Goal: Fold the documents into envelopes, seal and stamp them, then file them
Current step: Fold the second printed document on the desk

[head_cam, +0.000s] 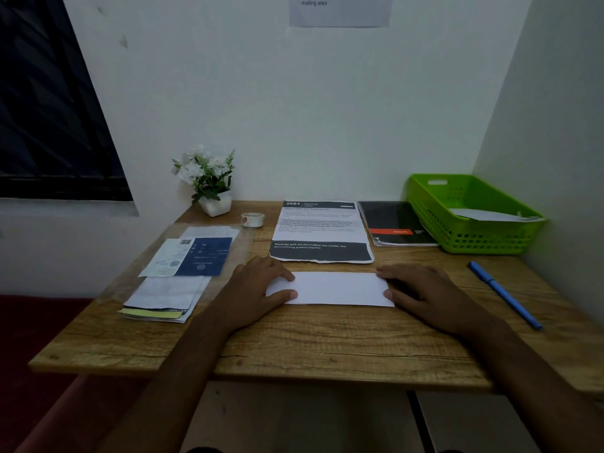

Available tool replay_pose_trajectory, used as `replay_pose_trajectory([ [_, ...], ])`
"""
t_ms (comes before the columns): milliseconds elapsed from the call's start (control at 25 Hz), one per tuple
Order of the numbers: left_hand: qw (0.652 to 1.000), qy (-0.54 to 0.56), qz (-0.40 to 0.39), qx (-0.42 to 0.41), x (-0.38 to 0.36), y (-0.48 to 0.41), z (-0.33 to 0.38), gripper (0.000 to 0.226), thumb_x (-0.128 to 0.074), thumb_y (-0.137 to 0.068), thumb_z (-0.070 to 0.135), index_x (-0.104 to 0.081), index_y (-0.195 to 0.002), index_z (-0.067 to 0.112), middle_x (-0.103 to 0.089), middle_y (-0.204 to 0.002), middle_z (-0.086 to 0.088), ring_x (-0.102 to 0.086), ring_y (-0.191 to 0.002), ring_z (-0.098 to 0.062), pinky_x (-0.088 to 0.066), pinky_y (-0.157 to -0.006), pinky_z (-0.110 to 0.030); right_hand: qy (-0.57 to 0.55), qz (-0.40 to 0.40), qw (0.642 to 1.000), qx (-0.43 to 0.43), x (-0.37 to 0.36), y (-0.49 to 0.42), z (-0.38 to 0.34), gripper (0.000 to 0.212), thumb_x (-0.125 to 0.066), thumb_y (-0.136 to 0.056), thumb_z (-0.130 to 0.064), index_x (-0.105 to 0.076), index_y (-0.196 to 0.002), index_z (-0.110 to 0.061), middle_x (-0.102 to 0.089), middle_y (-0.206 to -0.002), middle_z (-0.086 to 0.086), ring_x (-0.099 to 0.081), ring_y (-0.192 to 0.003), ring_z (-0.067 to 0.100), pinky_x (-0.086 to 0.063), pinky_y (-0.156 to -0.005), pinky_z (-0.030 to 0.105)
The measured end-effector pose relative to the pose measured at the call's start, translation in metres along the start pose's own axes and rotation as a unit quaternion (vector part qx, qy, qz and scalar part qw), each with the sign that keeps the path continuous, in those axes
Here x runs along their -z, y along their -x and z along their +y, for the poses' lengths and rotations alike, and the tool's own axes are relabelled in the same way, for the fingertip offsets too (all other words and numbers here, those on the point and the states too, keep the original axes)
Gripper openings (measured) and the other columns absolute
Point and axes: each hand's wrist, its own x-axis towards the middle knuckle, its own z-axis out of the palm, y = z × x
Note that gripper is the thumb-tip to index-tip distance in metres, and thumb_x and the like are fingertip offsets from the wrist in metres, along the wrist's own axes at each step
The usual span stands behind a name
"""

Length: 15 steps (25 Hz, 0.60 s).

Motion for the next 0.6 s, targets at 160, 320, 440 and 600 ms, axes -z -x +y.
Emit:
replay_pose_trajectory([
  [160, 1.000, 0.008, -0.004, -0.013, -0.0011, -0.0008, -0.0019, 0.042, -0.047, -0.077, 0.064, -0.056, -0.110, 0.039, -0.052, -0.118, 0.019, -0.041, -0.116, 0.000, -0.035, -0.102, -0.039, -0.008, 0.010, 1.000, -0.014, 0.0007, 0.0015, -0.0017, 0.040, -0.048, -0.093, -0.049, -0.046, -0.133, -0.040, -0.048, -0.140, -0.017, -0.039, -0.128, 0.002, -0.023, -0.113, 0.041],
  [320, 1.000, 0.013, 0.005, -0.020, -0.0026, -0.0003, -0.0030, 0.039, -0.050, -0.079, 0.062, -0.055, -0.111, 0.039, -0.052, -0.120, 0.019, -0.040, -0.117, 0.000, -0.035, -0.103, -0.039, -0.011, 0.009, 1.000, -0.019, -0.0009, 0.0014, -0.0012, 0.040, -0.048, -0.093, -0.051, -0.045, -0.132, -0.042, -0.048, -0.140, -0.017, -0.039, -0.127, 0.003, -0.024, -0.113, 0.043],
  [440, 0.999, 0.025, 0.015, -0.028, -0.0020, 0.0007, -0.0023, 0.041, -0.048, -0.078, 0.064, -0.055, -0.110, 0.038, -0.053, -0.118, 0.018, -0.043, -0.114, 0.000, -0.037, -0.101, -0.038, -0.018, 0.017, 0.999, -0.021, -0.0009, 0.0020, 0.0001, 0.040, -0.047, -0.092, -0.052, -0.045, -0.132, -0.043, -0.048, -0.139, -0.018, -0.039, -0.126, 0.001, -0.023, -0.113, 0.042],
  [600, 0.998, 0.037, 0.032, -0.034, -0.0005, 0.0024, 0.0002, 0.031, -0.053, -0.082, 0.053, -0.056, -0.108, 0.037, -0.054, -0.114, 0.019, -0.044, -0.111, 0.001, -0.039, -0.099, -0.037, -0.019, 0.039, 0.999, -0.022, 0.0006, 0.0032, -0.0022, 0.038, -0.047, -0.093, -0.050, -0.047, -0.129, -0.041, -0.050, -0.137, -0.017, -0.038, -0.123, 0.000, -0.022, -0.109, 0.038],
])
